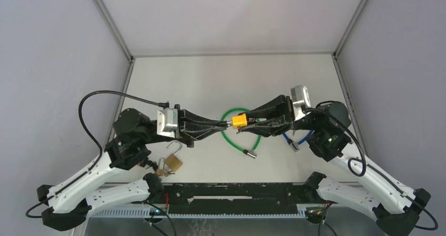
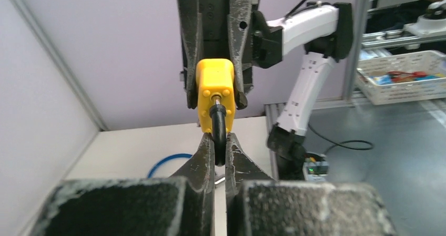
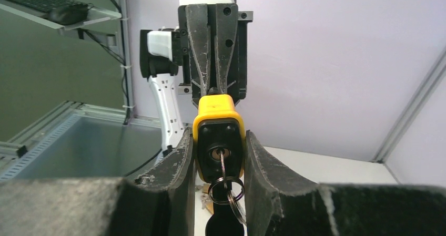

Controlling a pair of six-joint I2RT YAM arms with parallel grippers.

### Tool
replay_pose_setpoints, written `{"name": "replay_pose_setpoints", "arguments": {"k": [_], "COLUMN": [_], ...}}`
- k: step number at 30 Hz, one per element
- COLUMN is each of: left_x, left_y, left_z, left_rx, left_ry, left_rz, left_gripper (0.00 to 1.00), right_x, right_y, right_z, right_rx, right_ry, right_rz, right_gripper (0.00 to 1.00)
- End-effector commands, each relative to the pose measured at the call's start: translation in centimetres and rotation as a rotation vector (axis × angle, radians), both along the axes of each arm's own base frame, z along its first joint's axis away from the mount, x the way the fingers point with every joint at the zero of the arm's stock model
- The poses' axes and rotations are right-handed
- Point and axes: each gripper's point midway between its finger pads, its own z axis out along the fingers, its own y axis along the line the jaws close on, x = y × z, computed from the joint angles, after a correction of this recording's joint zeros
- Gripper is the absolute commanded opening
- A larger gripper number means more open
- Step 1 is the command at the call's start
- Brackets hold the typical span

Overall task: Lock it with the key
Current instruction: Lock the lock.

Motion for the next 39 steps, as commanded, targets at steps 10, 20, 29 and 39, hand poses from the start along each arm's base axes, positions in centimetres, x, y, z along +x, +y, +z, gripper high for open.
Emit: {"name": "replay_pose_setpoints", "arguments": {"k": [10,20,29,39], "left_x": [0.2,-1.1,-0.5,1.9], "left_y": [-3.1,-4.0,-5.1,-2.2], "left_z": [-5.2,-4.6,-4.3,-1.7], "left_rx": [0.191,0.150,0.133,0.077], "left_ry": [-0.080,0.056,0.164,0.121], "left_rz": [-0.056,-0.135,-0.132,-0.012], "left_gripper": [0.00,0.00,0.00,0.00], "right_x": [-0.5,-0.1,1.2,2.3], "right_y": [2.7,4.1,4.7,1.6], "right_z": [-5.5,-4.4,-5.0,-5.0], "right_rx": [-0.184,-0.127,-0.145,-0.170], "right_ry": [0.015,0.033,0.117,0.081], "right_rz": [0.038,0.060,-0.016,-0.164], "right_gripper": [0.00,0.00,0.00,0.00]}}
